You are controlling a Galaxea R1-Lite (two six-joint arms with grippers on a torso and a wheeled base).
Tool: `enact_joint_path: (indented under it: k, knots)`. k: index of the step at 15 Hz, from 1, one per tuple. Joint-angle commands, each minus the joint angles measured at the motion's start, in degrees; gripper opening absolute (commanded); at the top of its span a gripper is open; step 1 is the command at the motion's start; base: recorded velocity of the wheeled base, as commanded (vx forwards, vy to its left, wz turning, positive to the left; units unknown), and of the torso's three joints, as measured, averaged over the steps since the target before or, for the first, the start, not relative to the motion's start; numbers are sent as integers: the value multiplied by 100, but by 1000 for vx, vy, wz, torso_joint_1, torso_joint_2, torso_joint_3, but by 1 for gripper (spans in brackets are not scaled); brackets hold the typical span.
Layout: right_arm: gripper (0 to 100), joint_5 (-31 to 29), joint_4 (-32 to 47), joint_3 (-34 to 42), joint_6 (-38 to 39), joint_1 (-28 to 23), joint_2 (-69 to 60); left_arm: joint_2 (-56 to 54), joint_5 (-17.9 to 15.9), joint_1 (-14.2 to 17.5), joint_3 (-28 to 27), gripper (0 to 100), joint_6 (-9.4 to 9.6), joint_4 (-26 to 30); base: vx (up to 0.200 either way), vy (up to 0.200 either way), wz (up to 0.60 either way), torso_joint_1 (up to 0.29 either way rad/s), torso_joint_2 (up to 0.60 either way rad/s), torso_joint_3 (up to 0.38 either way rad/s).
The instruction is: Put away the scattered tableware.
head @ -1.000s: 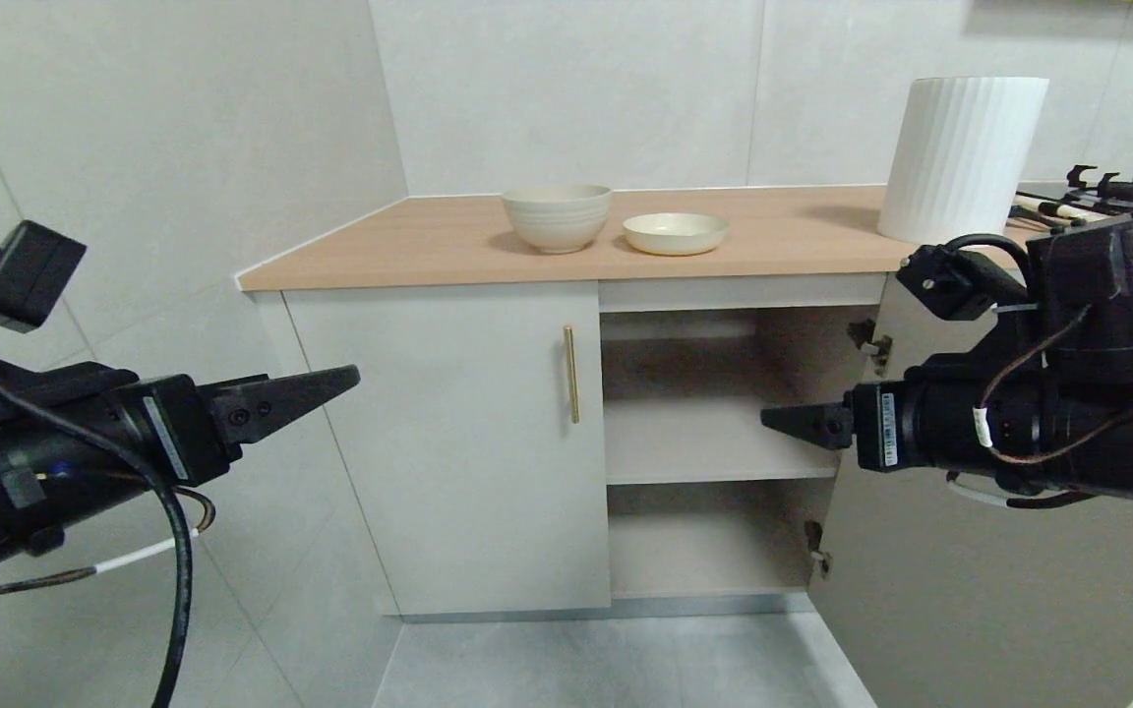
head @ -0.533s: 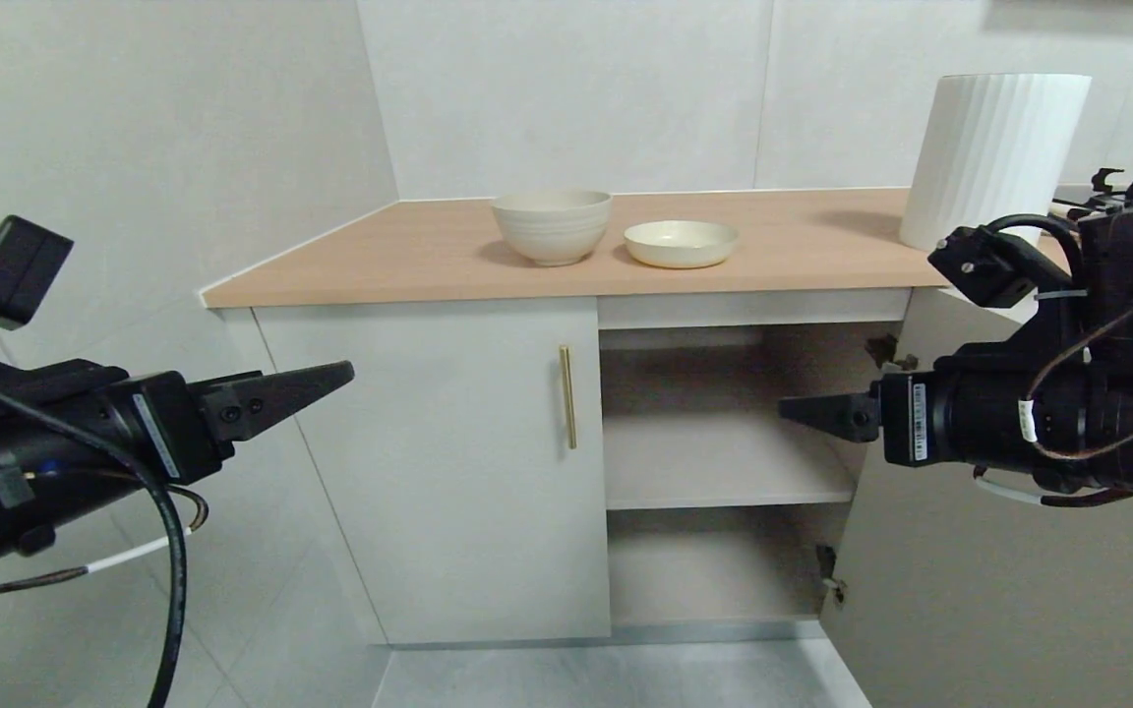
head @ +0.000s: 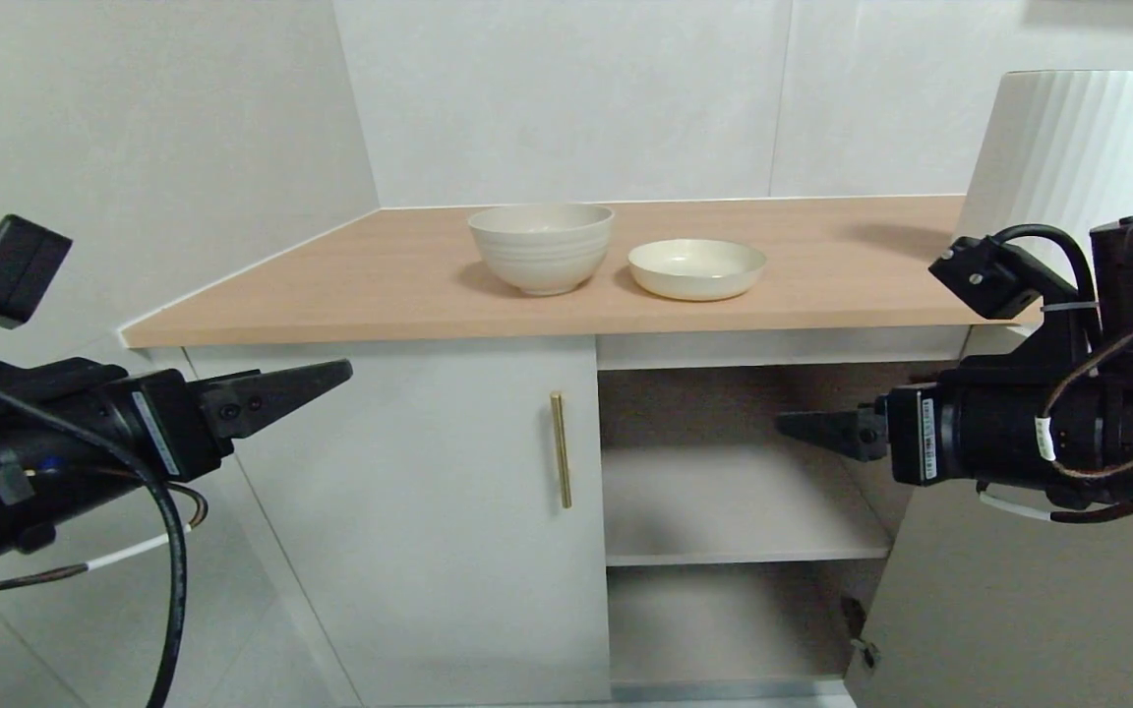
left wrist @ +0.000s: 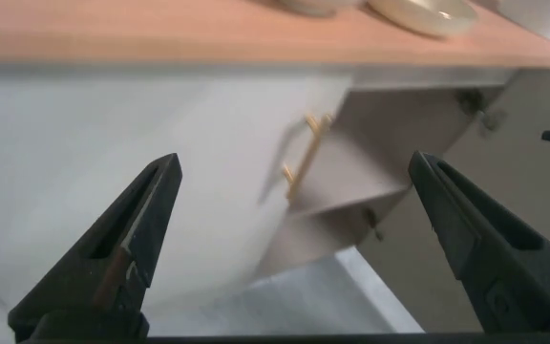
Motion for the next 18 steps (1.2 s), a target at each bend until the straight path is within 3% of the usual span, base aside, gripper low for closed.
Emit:
enact_joint_path:
  k: [1,10,18]
  knots:
    - [100,-2,-8,60,-12,1,-25,17,-1,-1,0,100,-3,-1,0,0,0,0,0,0]
    - [100,-11,-149,139,-30,10,-16,52,8,-1,9,100,-20,-168,0,0,0,0,0,0]
    - [100,-2,-149,165,-30,1,-7,237,-1,-10,26,100,-20,-177,0,0,0,102,-369,-281]
